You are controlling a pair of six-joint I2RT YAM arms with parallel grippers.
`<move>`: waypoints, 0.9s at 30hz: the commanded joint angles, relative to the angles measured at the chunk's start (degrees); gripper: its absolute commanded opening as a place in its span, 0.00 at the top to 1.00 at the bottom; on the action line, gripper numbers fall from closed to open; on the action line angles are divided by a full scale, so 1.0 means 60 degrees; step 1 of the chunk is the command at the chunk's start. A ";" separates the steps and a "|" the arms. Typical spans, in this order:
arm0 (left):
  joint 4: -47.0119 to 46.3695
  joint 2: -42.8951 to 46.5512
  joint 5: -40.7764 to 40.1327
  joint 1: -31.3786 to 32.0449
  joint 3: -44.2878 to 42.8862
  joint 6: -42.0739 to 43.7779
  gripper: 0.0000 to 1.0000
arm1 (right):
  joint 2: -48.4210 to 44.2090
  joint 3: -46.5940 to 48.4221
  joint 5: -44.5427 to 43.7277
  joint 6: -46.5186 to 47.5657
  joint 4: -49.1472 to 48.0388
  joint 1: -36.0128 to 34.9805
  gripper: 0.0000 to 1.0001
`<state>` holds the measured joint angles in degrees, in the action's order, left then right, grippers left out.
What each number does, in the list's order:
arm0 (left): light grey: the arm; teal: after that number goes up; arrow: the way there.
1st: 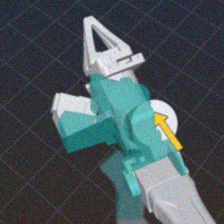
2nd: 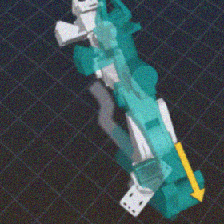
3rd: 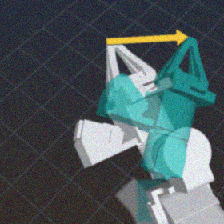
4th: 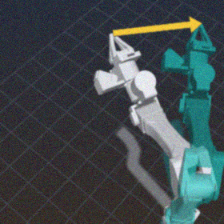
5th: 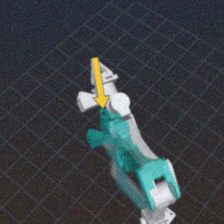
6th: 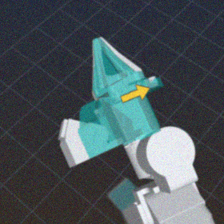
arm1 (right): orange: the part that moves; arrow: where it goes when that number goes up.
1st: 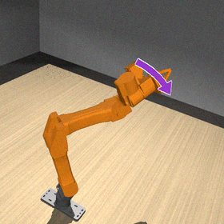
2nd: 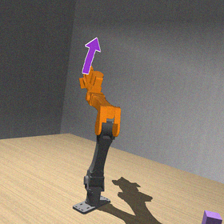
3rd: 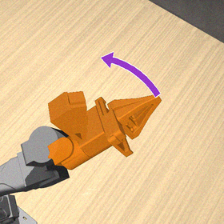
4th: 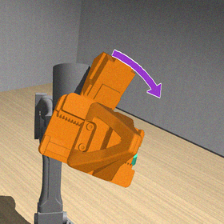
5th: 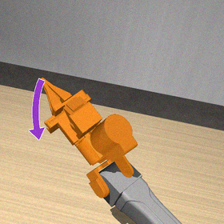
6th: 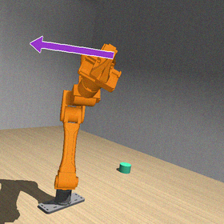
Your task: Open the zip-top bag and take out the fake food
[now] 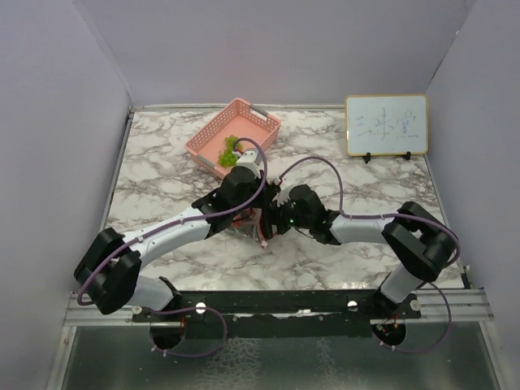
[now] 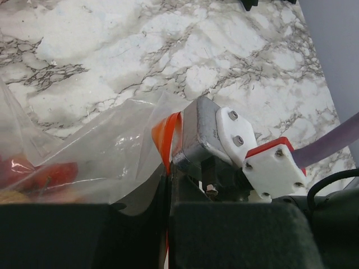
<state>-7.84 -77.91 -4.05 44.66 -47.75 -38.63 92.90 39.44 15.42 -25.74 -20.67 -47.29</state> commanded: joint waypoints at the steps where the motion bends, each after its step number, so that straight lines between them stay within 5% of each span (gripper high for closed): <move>1: -0.0797 0.0378 0.0068 0.0052 -0.0093 -0.0031 1.00 | 0.0722 -0.0003 0.0389 0.0025 -0.0040 -0.0278 0.29; 6: -0.0731 0.0538 -0.0027 0.0049 0.0005 -0.0024 1.00 | 0.0868 -0.0022 0.0479 -0.0133 -0.0168 -0.0293 0.40; 14: -0.0706 0.0632 -0.0099 0.0049 0.0199 -0.0045 1.00 | 0.0181 -0.0091 0.0185 -0.0171 0.0191 -0.0293 0.74; 27: -0.0730 0.0697 -0.0189 0.0044 0.0422 0.0052 1.00 | -0.2407 -0.0037 -0.1977 0.0112 0.2166 -0.0278 0.75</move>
<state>-9.78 -74.85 -4.38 44.73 -46.15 -38.63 81.84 38.24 10.59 -26.85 -13.15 -48.69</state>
